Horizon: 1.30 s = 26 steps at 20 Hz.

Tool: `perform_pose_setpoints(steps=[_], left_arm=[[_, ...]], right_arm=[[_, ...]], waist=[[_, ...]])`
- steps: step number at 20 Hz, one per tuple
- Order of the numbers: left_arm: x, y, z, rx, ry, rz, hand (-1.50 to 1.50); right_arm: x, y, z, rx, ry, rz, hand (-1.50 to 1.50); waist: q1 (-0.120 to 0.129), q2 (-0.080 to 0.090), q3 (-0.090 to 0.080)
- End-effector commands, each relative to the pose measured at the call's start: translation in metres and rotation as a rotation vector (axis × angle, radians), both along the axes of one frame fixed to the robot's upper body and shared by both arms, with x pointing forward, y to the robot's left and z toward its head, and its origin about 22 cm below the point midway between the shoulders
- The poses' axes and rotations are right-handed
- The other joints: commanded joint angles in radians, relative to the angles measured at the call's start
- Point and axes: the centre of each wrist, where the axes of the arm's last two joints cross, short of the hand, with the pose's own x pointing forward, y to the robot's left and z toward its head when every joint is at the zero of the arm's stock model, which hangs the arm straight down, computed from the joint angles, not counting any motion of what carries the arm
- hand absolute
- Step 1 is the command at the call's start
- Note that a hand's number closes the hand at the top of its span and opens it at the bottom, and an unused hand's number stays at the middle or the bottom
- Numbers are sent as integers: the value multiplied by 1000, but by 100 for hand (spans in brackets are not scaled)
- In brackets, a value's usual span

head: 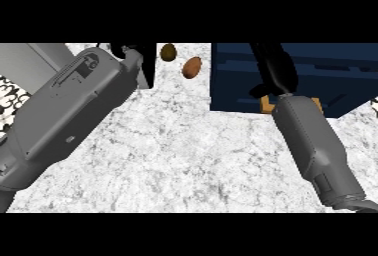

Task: Pick up the can, place it into the drawer and close the drawer

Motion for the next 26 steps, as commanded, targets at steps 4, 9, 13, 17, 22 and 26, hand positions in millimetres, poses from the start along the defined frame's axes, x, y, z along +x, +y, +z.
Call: perform_pose_setpoints(steps=[4, 9, 13, 17, 22, 26], left_arm=[[-7, 18, 7, 7, -18, 1, -150], [-14, 12, 14, 8, -16, -21, -150], [-25, -2, 4, -15, -18, -47, -150], [-20, 14, 22, 0, -13, -29, -150], [-26, 15, 19, 12, -15, -45, -150], [-25, 19, 9, 18, -16, -36, -150]], right_arm=[[10, 8, -9, 11, -27, -52, -150], [20, -6, 7, 18, -74, -91, -150], [33, -17, 41, 2, -107, -95, -150], [41, -13, 64, -1, -106, -114, -150], [44, -15, 71, 7, -80, -134, -150], [44, 21, 66, 191, 9, 23, -150]], waist=[[12, 21, 15], [30, 28, 16], [45, 33, 16], [50, 33, 16], [65, 37, 17], [55, 39, 18]])
